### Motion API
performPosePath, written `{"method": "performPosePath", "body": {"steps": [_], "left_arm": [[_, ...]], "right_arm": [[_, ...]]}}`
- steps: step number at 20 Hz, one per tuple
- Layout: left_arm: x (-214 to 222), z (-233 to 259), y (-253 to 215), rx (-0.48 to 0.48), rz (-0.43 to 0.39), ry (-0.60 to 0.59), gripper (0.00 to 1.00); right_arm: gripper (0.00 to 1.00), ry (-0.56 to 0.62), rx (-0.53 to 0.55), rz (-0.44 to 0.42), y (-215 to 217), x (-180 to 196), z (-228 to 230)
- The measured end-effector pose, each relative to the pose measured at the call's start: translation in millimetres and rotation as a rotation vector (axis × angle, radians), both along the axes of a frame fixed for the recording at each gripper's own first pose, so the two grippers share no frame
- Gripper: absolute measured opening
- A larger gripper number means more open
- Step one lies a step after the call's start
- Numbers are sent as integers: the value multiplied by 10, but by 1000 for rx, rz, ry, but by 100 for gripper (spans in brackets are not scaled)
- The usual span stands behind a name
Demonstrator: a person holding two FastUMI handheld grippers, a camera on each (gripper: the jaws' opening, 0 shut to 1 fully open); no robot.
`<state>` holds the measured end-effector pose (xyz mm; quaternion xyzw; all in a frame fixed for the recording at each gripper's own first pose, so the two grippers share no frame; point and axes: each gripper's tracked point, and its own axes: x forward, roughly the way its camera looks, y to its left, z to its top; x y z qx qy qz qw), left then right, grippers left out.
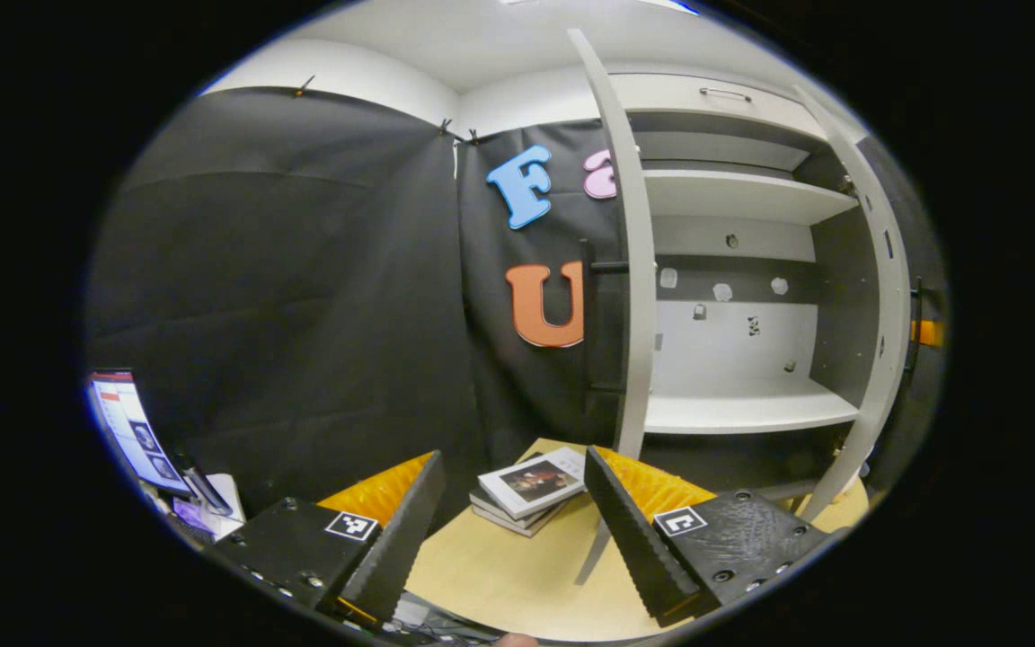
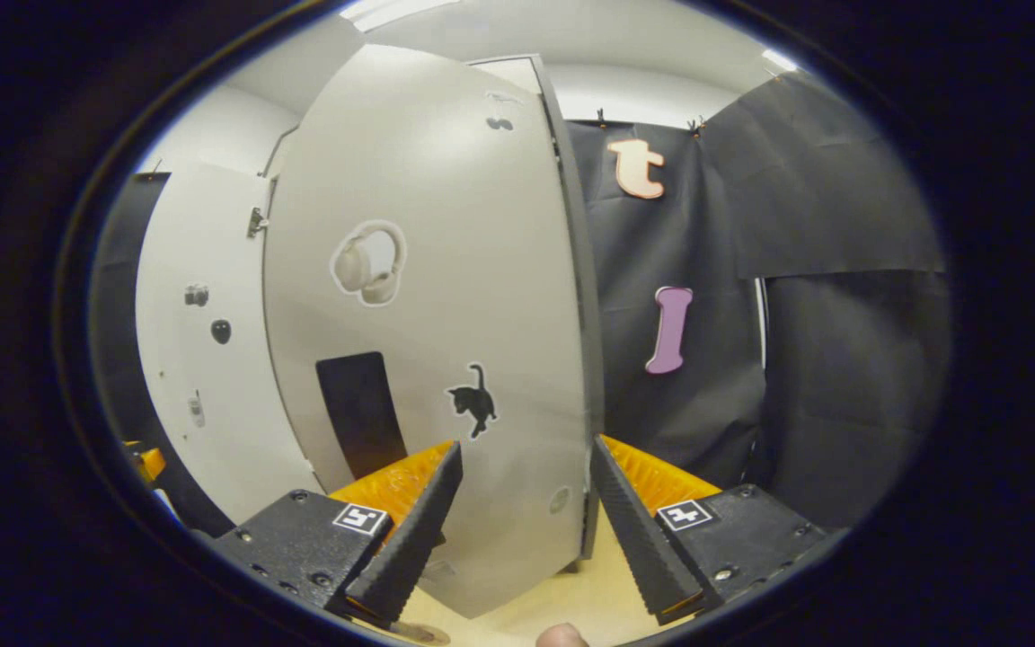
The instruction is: Grasp the bottle in the cabinet with the left hand and place it on the coaster, then close the right door with the right hand and the left door with the left hand.
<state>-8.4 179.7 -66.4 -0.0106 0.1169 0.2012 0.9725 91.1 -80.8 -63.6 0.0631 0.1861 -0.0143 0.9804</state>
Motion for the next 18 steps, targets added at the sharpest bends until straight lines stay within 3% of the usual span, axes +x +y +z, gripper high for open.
{"method": "performPosePath", "body": {"steps": [1,3,4,5,10,16,18], "left_arm": [[14,25,63,4,4,-4,98],[82,75,146,-3,0,-19,98],[128,116,202,-4,-2,-26,96],[178,149,255,-6,-4,-32,96],[505,360,356,-68,-42,-77,96],[830,458,316,-24,-114,-66,95],[849,449,345,-11,-98,-59,94]], "right_arm": [[97,-4,9,6,81,26,4],[97,-11,17,3,154,85,32],[92,-10,18,10,213,98,30],[97,-11,16,11,235,116,44],[96,-35,-33,-13,217,42,147],[96,-30,-70,-55,24,-168,179],[96,-25,-63,-66,-39,-239,162]]}}
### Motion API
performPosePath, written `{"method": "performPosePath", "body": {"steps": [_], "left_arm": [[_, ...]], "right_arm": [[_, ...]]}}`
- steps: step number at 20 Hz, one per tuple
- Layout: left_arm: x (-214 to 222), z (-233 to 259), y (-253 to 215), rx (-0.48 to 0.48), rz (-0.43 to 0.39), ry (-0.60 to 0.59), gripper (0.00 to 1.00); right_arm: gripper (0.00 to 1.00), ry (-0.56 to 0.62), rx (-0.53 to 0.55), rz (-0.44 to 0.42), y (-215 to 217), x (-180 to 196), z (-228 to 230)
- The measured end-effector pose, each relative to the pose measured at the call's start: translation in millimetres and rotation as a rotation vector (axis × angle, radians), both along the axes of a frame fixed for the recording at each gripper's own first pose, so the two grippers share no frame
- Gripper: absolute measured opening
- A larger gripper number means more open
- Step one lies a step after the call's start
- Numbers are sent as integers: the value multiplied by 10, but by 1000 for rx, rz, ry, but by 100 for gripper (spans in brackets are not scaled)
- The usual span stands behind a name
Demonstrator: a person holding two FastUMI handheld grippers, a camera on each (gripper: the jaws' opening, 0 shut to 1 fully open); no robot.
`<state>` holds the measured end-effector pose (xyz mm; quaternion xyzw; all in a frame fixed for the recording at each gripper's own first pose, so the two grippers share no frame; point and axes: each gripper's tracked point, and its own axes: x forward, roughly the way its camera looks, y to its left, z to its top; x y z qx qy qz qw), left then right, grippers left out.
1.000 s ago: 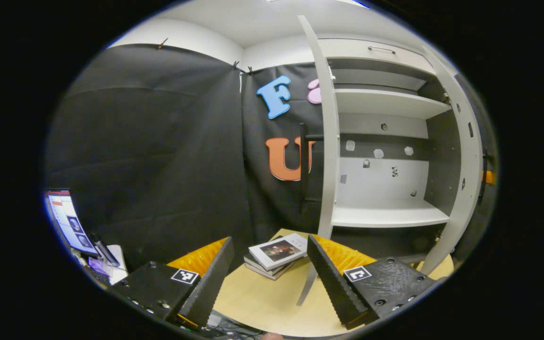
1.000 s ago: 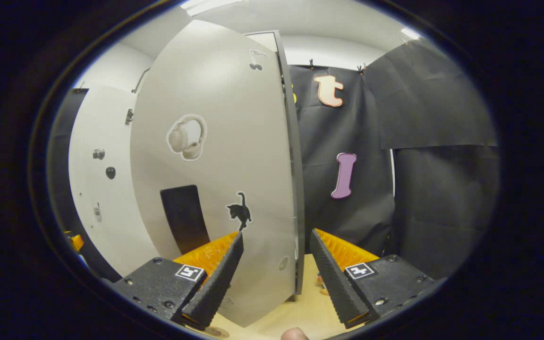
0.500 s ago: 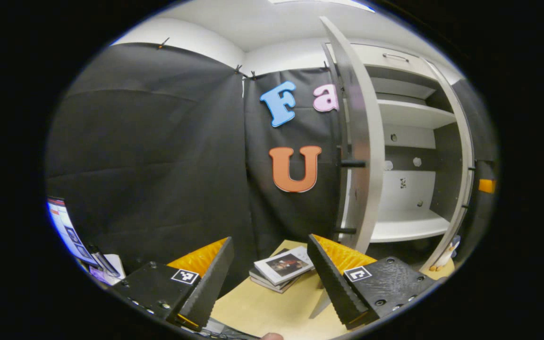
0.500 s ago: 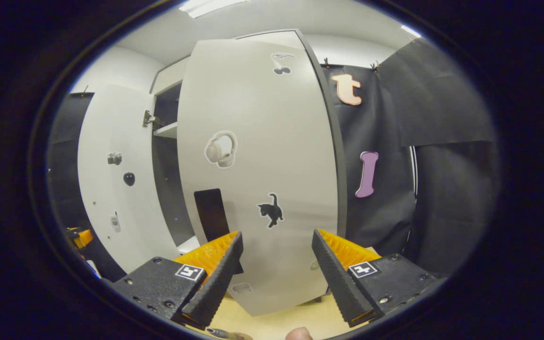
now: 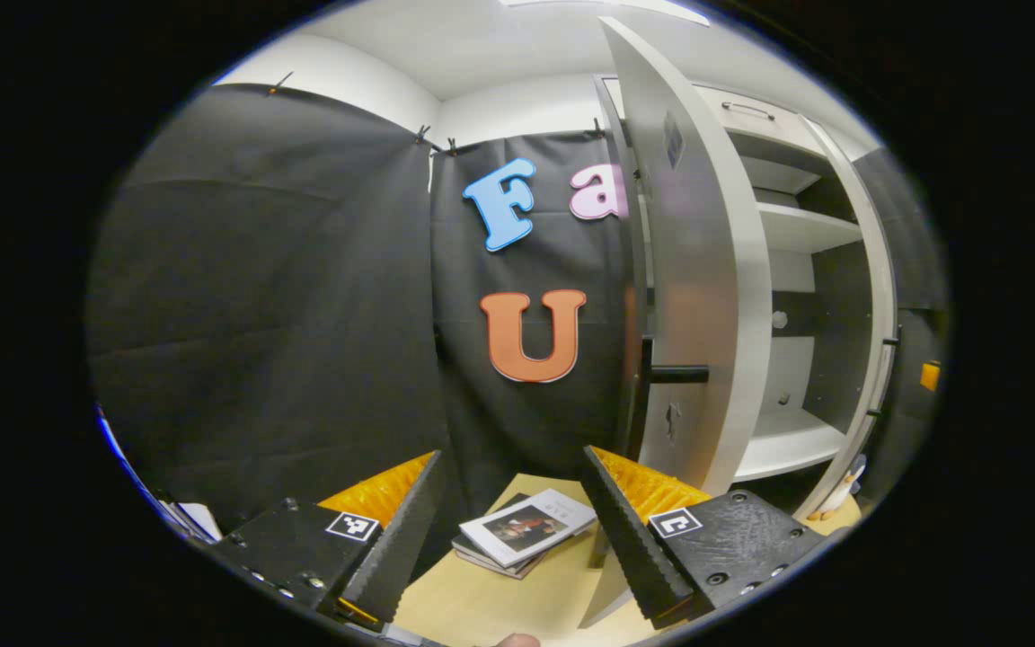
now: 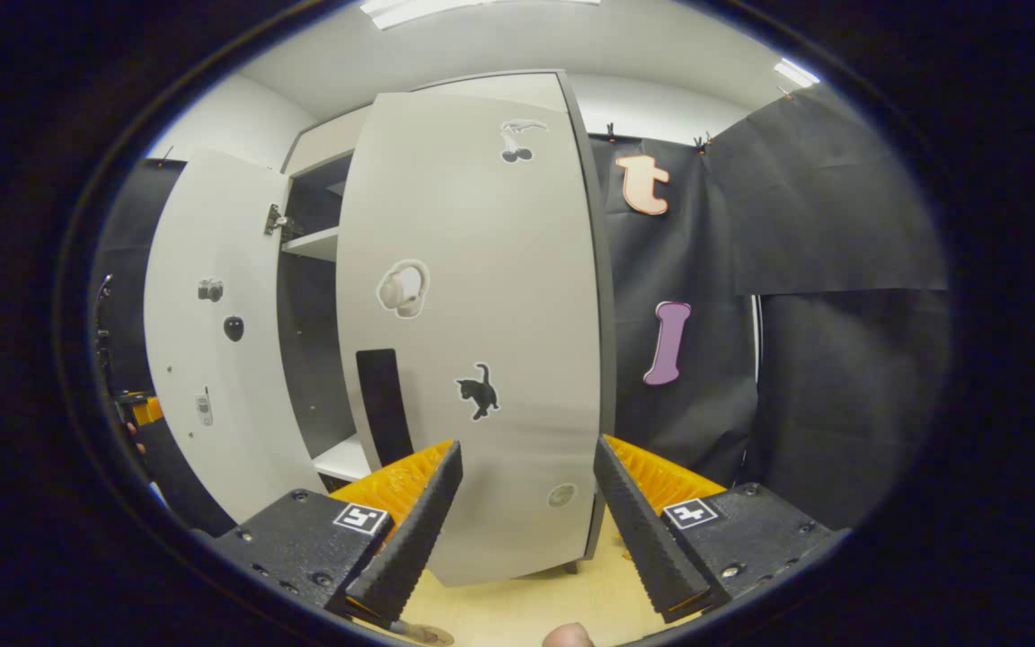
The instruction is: Grasp the bottle in the cabinet with the left hand and place it on the coaster, then close the right door with the right hand and the left door with the left hand.
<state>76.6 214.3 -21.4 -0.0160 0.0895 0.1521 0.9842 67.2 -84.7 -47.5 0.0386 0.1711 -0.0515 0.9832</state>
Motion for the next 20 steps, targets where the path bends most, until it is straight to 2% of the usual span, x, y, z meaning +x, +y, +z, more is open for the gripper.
{"method": "performPosePath", "body": {"steps": [1,2,4,5,6,7,8,9,11,12,13,20], "left_arm": [[-6,-12,-23,-15,-2,5,98],[-4,-17,-38,-34,-9,11,94],[7,-7,-104,-48,-34,22,94],[11,-4,-133,-50,-42,31,89],[5,-8,-157,-53,-49,34,99],[-4,-16,-192,-59,-56,39,94],[-13,-10,-252,-68,-68,39,99],[-7,-15,-327,-76,-88,41,99],[-3,-5,-527,-79,-134,43,99],[-2,2,-635,-79,-156,40,99],[10,0,-748,-84,-174,39,99],[252,-9,-1522,-108,-307,15,99]], "right_arm": [[92,5,16,-6,-34,-42,-18],[96,14,31,-11,-76,-67,-37],[97,29,56,-19,-140,-96,-77],[97,29,65,-24,-168,-106,-78],[92,29,68,-28,-197,-128,-81],[96,28,68,-30,-217,-144,-90],[96,29,65,-30,-239,-159,-95],[96,32,64,-29,-250,-194,-113],[96,45,70,-20,-265,-244,-142],[92,48,73,-16,-283,-257,-143],[97,52,73,-18,-309,-267,-148],[96,46,48,-75,-676,-470,-91]]}}
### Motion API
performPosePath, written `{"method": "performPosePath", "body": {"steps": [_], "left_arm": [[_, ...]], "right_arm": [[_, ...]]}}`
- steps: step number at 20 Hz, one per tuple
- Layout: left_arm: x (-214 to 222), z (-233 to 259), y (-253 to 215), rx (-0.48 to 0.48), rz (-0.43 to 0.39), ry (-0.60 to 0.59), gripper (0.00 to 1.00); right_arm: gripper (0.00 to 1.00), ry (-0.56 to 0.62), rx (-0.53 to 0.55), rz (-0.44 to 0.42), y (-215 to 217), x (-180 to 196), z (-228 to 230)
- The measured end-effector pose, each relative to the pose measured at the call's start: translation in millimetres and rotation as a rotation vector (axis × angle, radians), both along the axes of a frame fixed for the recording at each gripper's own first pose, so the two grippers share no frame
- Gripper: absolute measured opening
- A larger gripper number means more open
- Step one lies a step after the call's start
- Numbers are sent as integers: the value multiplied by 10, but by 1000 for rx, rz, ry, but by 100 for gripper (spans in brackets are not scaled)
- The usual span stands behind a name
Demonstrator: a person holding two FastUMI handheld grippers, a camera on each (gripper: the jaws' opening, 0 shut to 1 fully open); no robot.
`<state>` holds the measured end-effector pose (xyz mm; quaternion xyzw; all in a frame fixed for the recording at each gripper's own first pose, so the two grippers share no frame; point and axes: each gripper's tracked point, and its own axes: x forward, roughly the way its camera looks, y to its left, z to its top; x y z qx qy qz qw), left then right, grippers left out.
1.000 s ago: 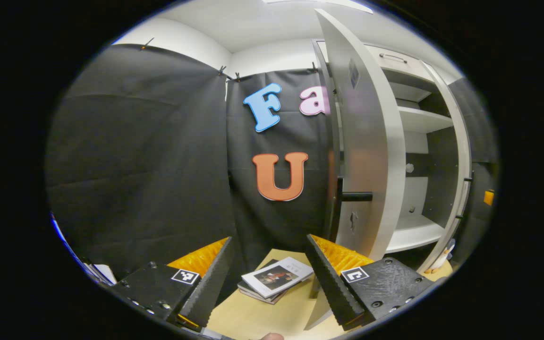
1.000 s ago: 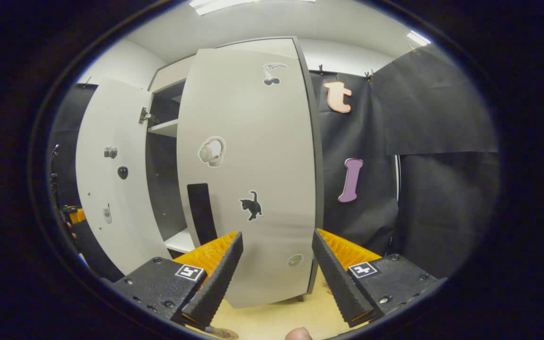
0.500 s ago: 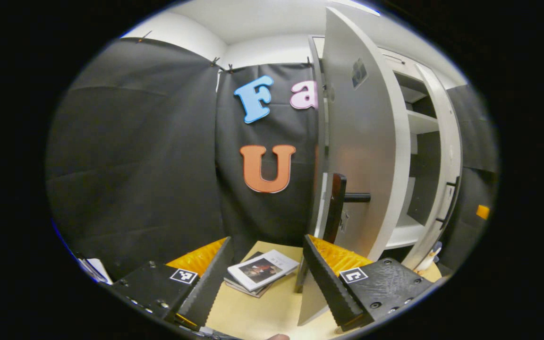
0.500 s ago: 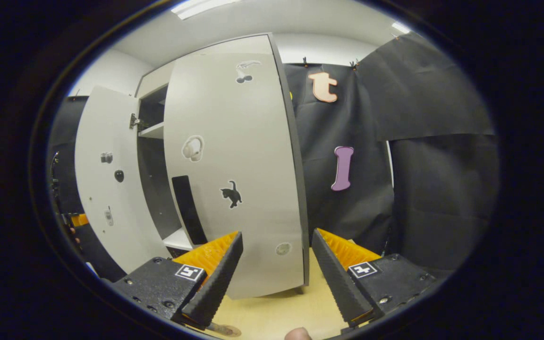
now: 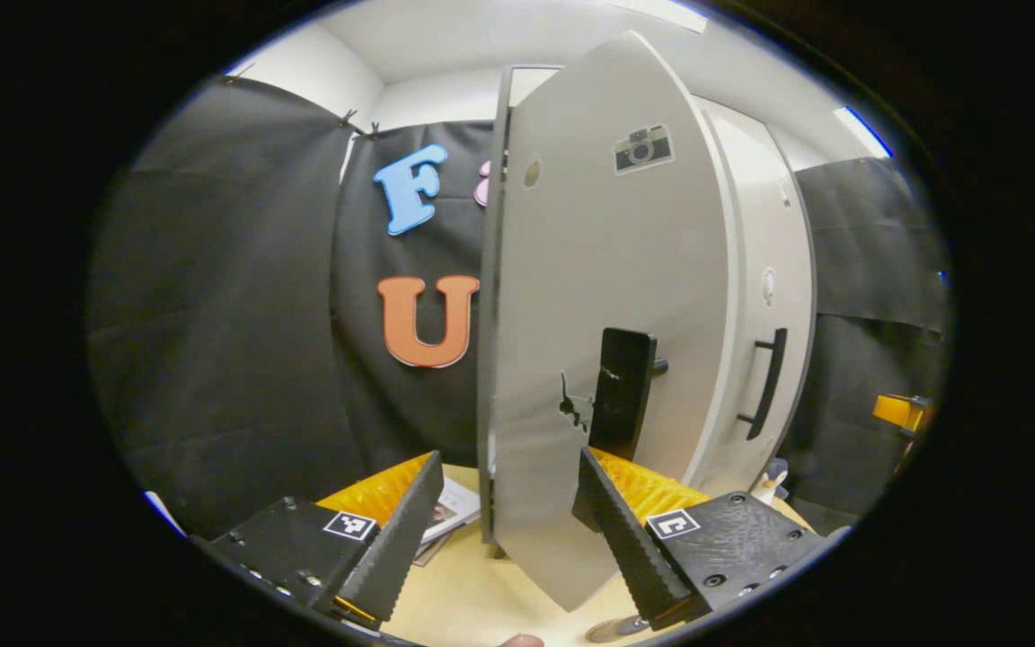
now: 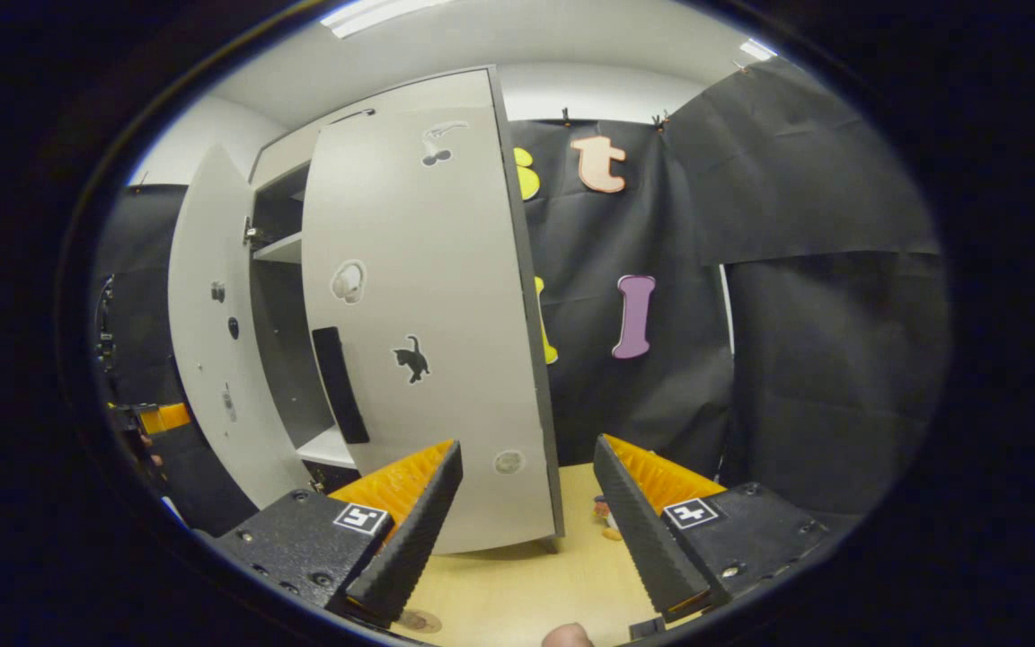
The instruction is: Grasp the bottle in the cabinet with the left hand and place it on the coaster, then close the right door with the right hand and the left door with the left hand.
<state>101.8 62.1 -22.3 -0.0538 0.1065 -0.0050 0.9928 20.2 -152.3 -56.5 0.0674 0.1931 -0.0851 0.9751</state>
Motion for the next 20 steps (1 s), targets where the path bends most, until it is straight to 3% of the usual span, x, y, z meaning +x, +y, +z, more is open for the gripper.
{"method": "performPosePath", "body": {"steps": [4,6,9,11,19,20], "left_arm": [[203,-6,-401,-7,-76,-10,99],[274,7,-545,-12,-95,-14,91],[319,89,-697,-13,-128,-32,91],[311,127,-745,7,-136,-35,96],[54,516,-838,18,-145,-94,100],[10,591,-825,24,-138,-108,100]], "right_arm": [[97,-3,-31,-48,-252,-164,52],[96,-10,-49,-68,-342,-251,104],[96,-29,-62,-85,-409,-276,189],[96,-54,-68,-86,-395,-261,296],[97,-190,-79,8,-46,-146,794],[92,-202,-73,15,-12,-149,845]]}}
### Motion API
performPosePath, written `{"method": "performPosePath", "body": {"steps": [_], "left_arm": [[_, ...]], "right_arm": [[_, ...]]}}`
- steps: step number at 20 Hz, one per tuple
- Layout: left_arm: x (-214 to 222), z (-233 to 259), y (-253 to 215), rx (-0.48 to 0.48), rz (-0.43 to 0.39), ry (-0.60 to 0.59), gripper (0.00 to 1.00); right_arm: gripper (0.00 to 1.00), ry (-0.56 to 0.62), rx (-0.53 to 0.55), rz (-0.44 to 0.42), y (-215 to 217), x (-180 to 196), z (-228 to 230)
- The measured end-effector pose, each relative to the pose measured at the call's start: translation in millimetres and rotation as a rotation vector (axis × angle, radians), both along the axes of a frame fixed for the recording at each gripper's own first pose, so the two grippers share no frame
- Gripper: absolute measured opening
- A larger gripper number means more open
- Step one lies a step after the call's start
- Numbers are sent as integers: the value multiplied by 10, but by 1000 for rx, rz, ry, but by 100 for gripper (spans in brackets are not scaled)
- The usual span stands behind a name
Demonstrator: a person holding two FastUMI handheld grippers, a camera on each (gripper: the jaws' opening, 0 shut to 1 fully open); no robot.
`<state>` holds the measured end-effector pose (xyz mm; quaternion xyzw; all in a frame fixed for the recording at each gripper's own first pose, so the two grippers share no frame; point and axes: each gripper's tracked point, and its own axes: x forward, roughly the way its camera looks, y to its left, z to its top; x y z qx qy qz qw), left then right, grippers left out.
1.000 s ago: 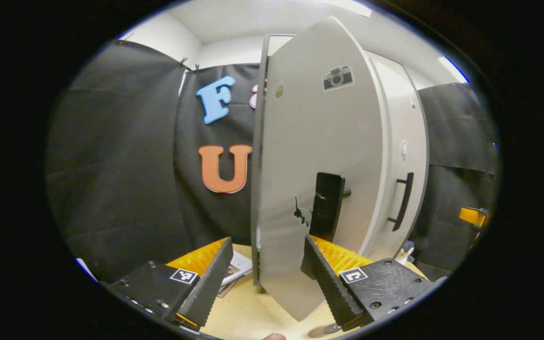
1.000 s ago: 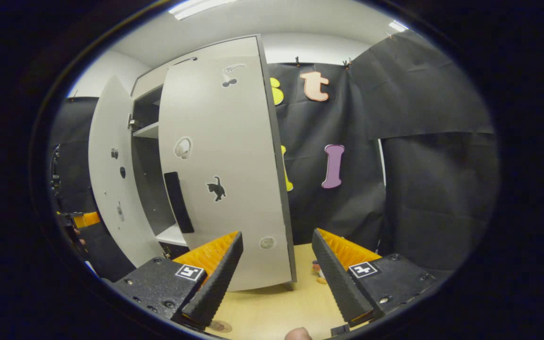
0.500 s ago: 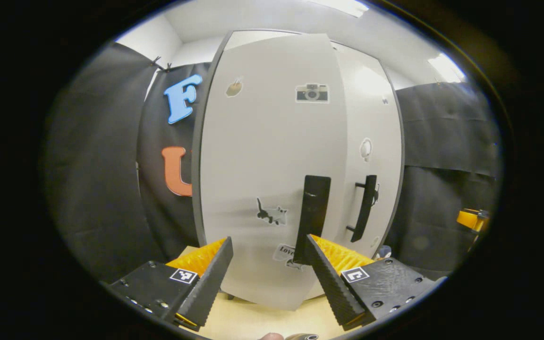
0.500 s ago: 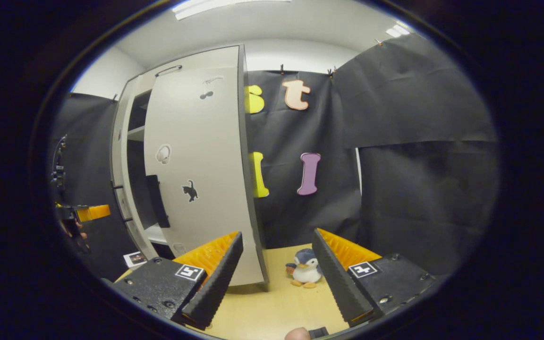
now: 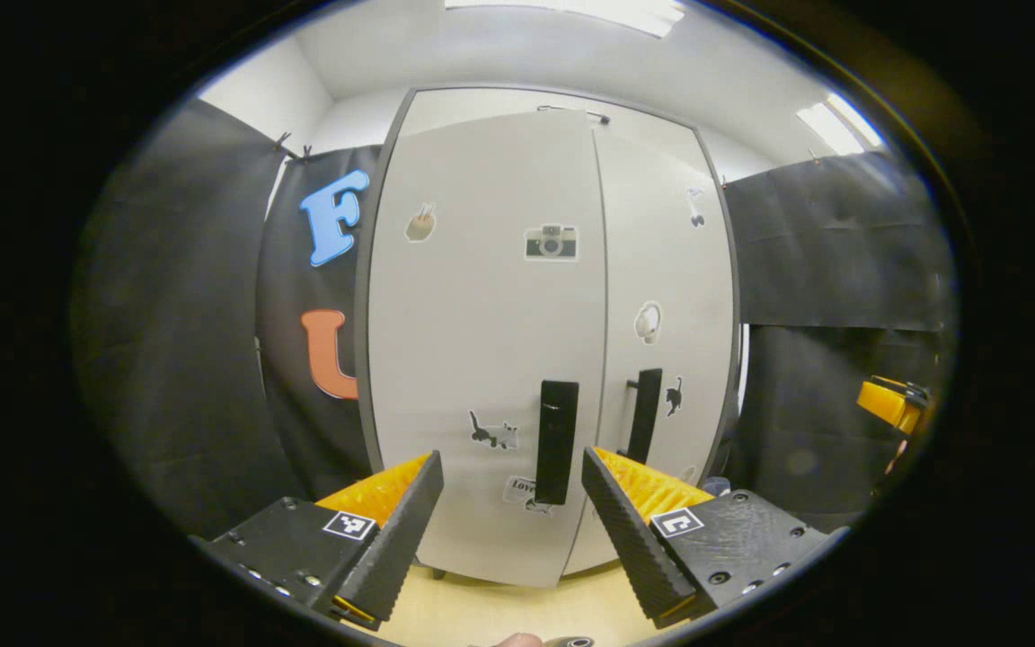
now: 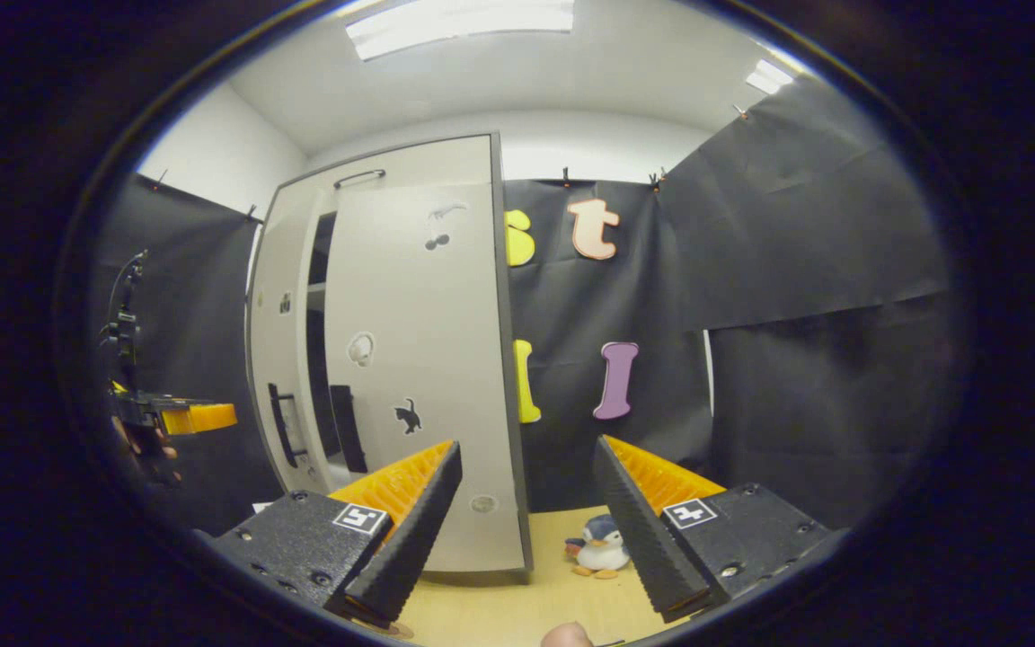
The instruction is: Grasp the bottle in the cabinet with the left hand and place it on the coaster, then close the right door with the right hand and the left door with the left hand.
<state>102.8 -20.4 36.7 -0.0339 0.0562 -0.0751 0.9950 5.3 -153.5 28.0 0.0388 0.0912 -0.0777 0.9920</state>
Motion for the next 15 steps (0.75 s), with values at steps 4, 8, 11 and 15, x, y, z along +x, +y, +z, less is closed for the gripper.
{"method": "performPosePath", "body": {"steps": [4,8,11,15], "left_arm": [[-177,259,0,14,13,-58,99],[-383,453,90,13,61,-94,95],[-511,608,114,4,60,-134,96],[-667,673,137,4,68,-149,96]], "right_arm": [[97,-52,17,36,136,28,234],[97,-102,-1,53,238,42,415],[92,-129,8,82,361,58,504],[92,-146,17,119,505,45,572]]}}
